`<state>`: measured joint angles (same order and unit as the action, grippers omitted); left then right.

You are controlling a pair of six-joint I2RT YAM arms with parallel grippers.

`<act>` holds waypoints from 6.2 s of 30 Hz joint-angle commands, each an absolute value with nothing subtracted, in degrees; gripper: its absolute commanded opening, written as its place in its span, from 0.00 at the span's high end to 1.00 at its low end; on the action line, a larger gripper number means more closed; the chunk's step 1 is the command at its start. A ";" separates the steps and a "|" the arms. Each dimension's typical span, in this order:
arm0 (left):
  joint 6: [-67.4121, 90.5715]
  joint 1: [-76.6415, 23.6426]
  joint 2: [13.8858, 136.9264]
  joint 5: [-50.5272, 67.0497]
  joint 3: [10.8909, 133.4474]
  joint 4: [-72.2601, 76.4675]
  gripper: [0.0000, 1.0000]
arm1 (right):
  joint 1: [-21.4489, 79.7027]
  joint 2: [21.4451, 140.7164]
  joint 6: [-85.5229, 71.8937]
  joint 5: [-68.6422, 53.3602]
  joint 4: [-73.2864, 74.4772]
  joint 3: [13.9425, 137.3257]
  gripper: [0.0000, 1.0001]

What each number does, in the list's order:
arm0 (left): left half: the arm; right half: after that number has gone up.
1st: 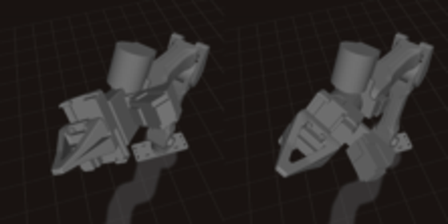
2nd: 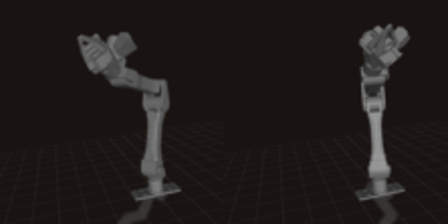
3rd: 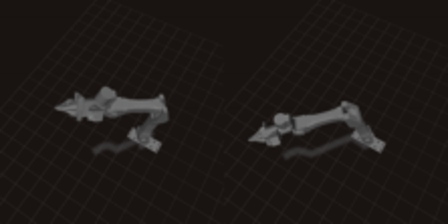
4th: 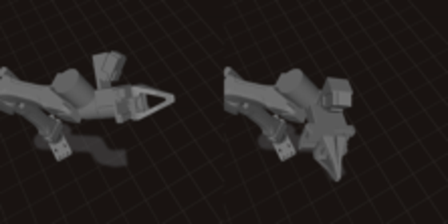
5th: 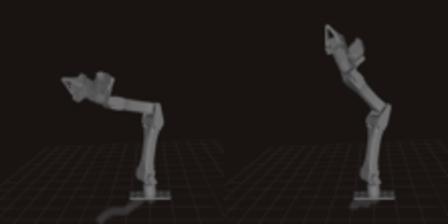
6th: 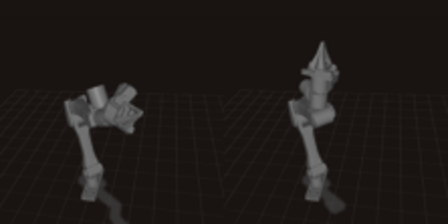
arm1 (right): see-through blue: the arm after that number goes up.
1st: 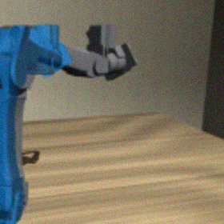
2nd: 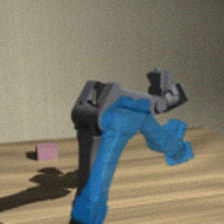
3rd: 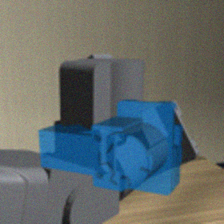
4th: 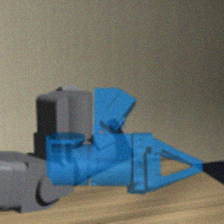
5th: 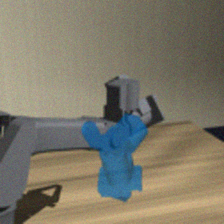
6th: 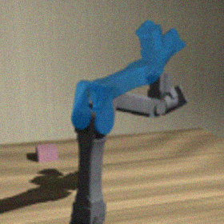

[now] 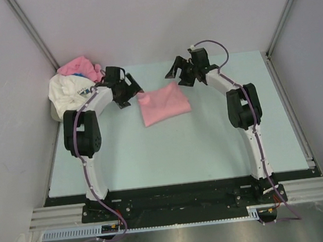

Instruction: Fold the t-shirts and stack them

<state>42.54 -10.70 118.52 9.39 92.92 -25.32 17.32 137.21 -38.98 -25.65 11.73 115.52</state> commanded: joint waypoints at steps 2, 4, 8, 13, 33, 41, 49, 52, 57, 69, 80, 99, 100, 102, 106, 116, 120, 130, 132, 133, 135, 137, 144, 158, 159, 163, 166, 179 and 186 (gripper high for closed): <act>40.87 -9.58 114.01 1.50 98.18 -27.42 0.00 | 15.29 135.54 -35.25 -19.97 12.31 118.49 0.00; 40.43 -10.02 111.02 2.10 96.16 -26.81 0.00 | 15.29 130.11 -33.05 -18.12 10.30 113.76 0.00; 40.87 -14.05 103.04 4.21 90.45 -24.97 0.00 | 16.43 121.48 -30.76 -15.82 9.49 106.54 0.00; 44.91 -22.04 100.11 14.30 81.75 -19.60 0.00 | 17.23 113.83 -30.85 -16.96 10.46 97.23 0.00; 52.48 -28.39 108.81 26.72 72.94 4.58 0.00 | 16.43 98.35 -28.48 -18.28 10.20 76.46 0.00; 52.56 -27.42 108.54 31.45 74.18 6.06 0.00 | 16.52 100.54 -29.71 -19.07 8.26 76.46 0.00; 53.52 -22.94 119.78 34.80 73.22 17.12 0.01 | 16.52 103.27 -29.10 -19.60 8.70 76.38 0.00; 53.26 -21.36 121.55 35.68 69.88 19.85 0.01 | 16.70 103.62 -28.48 -19.51 9.58 76.29 0.00; 52.47 -19.08 124.28 38.05 67.76 20.65 0.02 | 17.40 104.06 -28.30 -19.78 9.32 76.11 0.00; 50.54 -19.42 105.75 38.16 66.80 8.23 0.00 | 19.25 99.06 -26.46 -14.61 14.06 75.94 0.00; 38.58 -18.99 92.91 8.44 68.22 -27.60 0.00 | 24.78 105.98 -24.35 -16.69 13.36 85.75 0.00; 41.57 -16.44 90.97 17.67 56.95 -14.33 0.00 | 23.12 124.37 -28.22 -21.19 3.52 93.44 0.00; 41.83 -16.44 90.71 17.75 56.69 -14.24 0.00 | 22.85 123.76 -28.13 -20.83 2.47 90.64 0.00; 42.01 -16.87 89.56 18.37 56.43 -13.54 0.00 | 22.24 122.53 -28.12 -19.95 1.41 87.90 0.01; 42.01 -18.37 88.24 18.81 58.18 -14.15 0.00 | 22.32 121.56 -27.77 -18.98 0.97 86.92 0.00; 46.75 -29.34 95.00 15.21 66.89 -19.09 0.00 | 22.24 107.08 -24.17 -5.48 8.51 87.19 0.00; 51.41 -31.11 101.06 17.31 66.10 -12.67 0.00 | 22.06 100.84 -22.77 -0.44 13.53 85.00 0.00; 55.46 -31.64 111.96 20.39 72.50 -4.40 0.00 | 21.09 90.44 -22.06 -0.88 15.99 79.19 0.01; 55.90 -31.64 114.59 21.09 74.44 -3.61 0.00 | 21.01 90.18 -22.23 -1.06 15.82 78.23 0.00; 56.77 -31.64 115.48 21.70 74.70 -2.82 0.00 | 21.01 90.09 -22.50 -0.97 15.82 77.96 0.00; 57.39 -31.64 117.41 21.71 75.32 -1.85 0.00 | 21.01 90.09 -22.59 -1.32 15.65 77.08 0.00; 57.83 -31.64 118.65 21.88 76.11 -1.76 0.00 | 21.09 90.09 -22.59 -1.41 15.47 76.64 0.00; 58.36 -29.62 122.43 21.97 76.02 -0.44 0.00 | 21.09 90.61 -23.11 -1.49 14.68 75.32 0.00; 46.15 -13.38 129.28 27.85 90.76 -19.06 0.00 | 21.27 92.72 -24.61 -2.46 11.69 73.83 0.00; 45.27 -12.58 130.07 28.12 92.10 -20.03 0.00 | 21.36 92.90 -24.70 -2.63 11.17 73.83 0.00; 42.81 -9.50 134.72 28.30 100.27 -25.21 0.00 | 21.44 93.60 -25.05 -3.17 10.37 73.83 0.00; 42.27 -8.61 136.84 29.09 106.86 -27.86 0.00 | 21.62 94.13 -24.96 -3.25 10.20 73.83 0.00; 40.09 -12.03 122.10 26.92 101.27 -26.08 0.00 | 21.88 92.73 -25.05 -0.01 13.17 74.44 0.00; 33.84 -16.70 98.81 9.32 89.40 -34.10 0.00 | 22.23 90.27 -24.88 11.77 23.80 77.17 0.00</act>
